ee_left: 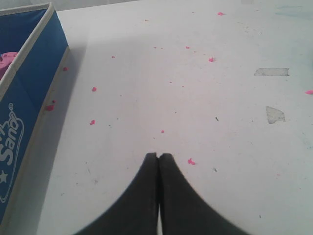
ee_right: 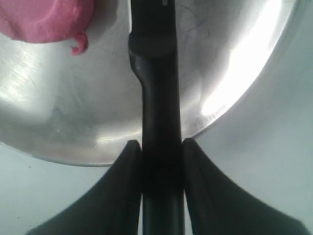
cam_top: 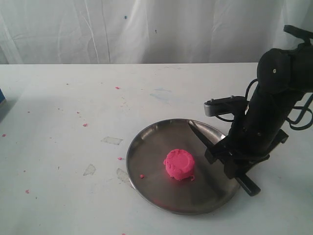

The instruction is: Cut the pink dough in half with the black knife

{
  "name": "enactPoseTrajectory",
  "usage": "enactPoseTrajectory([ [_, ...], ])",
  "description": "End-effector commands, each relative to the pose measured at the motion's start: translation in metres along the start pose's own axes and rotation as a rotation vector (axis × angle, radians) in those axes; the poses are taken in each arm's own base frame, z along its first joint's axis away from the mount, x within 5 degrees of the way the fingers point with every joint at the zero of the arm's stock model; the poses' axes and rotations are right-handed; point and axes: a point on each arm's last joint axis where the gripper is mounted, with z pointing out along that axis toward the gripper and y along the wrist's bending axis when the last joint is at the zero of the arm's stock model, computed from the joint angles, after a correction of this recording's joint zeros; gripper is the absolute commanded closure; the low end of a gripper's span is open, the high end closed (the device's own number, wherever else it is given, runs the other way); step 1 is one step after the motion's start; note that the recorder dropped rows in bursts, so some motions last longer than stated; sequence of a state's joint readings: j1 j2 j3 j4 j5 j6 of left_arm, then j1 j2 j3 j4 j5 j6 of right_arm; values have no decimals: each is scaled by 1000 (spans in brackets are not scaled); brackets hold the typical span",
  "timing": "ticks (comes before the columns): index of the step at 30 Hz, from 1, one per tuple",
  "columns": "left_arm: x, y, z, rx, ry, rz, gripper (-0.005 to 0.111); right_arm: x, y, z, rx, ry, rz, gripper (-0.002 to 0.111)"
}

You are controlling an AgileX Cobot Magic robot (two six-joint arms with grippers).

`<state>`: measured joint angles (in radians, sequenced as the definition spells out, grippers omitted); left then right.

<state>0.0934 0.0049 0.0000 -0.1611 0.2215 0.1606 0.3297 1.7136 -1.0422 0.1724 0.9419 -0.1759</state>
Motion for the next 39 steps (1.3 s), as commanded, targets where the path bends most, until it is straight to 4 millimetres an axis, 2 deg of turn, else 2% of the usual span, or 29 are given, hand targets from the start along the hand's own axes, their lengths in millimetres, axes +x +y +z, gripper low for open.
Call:
enactPoseTrajectory([
  [1,-1,0,0,-5,-10,-1,107,-1,1,-2,-6,-38,6,104],
  [6,-1,0,0,-5,-10,-1,107,5,-2,8,16,-40,0,104],
  [14,-1,0,0,-5,-10,-1,107,8,-1,9,9,-19,2,104],
  [18,-1,0,0,-5,-10,-1,107,13,-2,15,10,-1,7,103],
  [28,-1,0,0,-5,-10,-1,107,21,-4,35,2,101,14,90],
  [34,-1,0,0,-5,-10,-1,107,21,-4,35,2,104,14,84],
  [39,-1,0,0,-5,-10,-1,107,21,-4,35,2,104,14,73],
])
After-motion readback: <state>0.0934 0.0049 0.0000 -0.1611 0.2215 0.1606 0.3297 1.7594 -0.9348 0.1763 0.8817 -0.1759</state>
